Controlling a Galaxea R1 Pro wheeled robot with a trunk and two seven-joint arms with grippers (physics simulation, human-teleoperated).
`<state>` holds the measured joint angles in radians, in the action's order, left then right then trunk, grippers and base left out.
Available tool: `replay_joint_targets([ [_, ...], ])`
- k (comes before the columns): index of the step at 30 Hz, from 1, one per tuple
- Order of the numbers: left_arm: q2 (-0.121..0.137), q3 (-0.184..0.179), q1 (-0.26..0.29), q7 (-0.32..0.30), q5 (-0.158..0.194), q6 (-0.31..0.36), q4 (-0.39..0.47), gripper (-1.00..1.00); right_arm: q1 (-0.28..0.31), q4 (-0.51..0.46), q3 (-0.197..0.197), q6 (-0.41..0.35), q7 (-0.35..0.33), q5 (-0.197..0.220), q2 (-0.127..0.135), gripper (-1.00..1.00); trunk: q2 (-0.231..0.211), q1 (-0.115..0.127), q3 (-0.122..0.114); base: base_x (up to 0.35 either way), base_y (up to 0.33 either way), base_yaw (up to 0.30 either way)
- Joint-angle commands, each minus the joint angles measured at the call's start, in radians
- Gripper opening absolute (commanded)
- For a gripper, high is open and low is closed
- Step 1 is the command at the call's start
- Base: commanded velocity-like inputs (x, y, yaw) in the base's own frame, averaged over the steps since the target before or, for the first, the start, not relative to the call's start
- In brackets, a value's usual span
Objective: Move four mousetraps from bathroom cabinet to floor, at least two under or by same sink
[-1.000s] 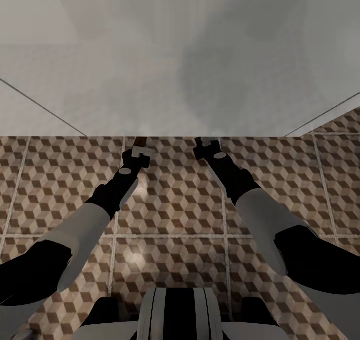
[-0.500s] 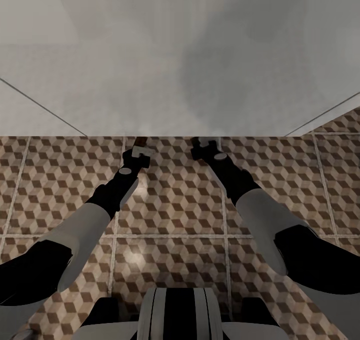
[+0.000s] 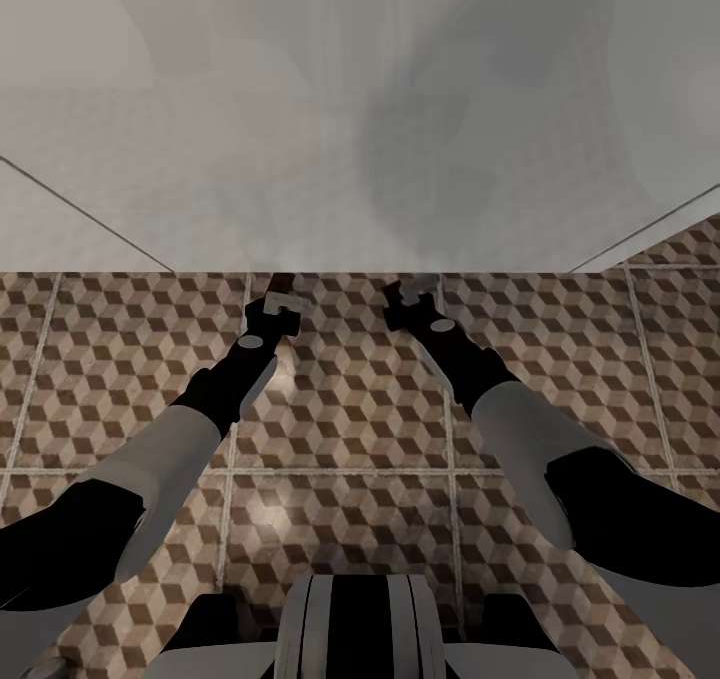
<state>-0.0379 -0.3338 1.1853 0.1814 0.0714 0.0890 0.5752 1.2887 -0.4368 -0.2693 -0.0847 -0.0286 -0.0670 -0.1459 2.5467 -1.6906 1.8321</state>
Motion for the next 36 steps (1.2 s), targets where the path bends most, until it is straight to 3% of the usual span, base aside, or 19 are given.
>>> replay_joint_targets([
  [1, 0.001, -0.007, 0.0, 0.012, 0.004, 0.006, 0.002, -1.0, 0.0, -0.001, 0.0, -0.006, -0.002, -0.007, 0.0, -1.0, 0.0, 0.0, 0.0, 0.0, 0.0, 0.0],
  [18, 0.001, -0.008, 0.0, 0.012, 0.005, 0.006, 0.004, -1.0, 0.001, 0.004, 0.002, 0.003, -0.033, 0.001, -0.003, -1.0, 0.0, 0.0, 0.0, 0.0, 0.0, 0.0],
  [25, 0.001, -0.008, 0.0, 0.012, 0.005, 0.006, 0.003, -1.0, 0.001, 0.085, 0.001, 0.054, -0.036, 0.007, -0.009, -1.0, 0.0, 0.0, 0.0, 0.0, 0.0, 0.0],
  [36, 0.001, -0.007, 0.0, 0.012, 0.006, 0.006, 0.002, -1.0, 0.001, 0.102, 0.001, 0.066, -0.035, 0.007, -0.009, -1.0, 0.0, 0.0, 0.0, 0.0, 0.0, 0.0],
])
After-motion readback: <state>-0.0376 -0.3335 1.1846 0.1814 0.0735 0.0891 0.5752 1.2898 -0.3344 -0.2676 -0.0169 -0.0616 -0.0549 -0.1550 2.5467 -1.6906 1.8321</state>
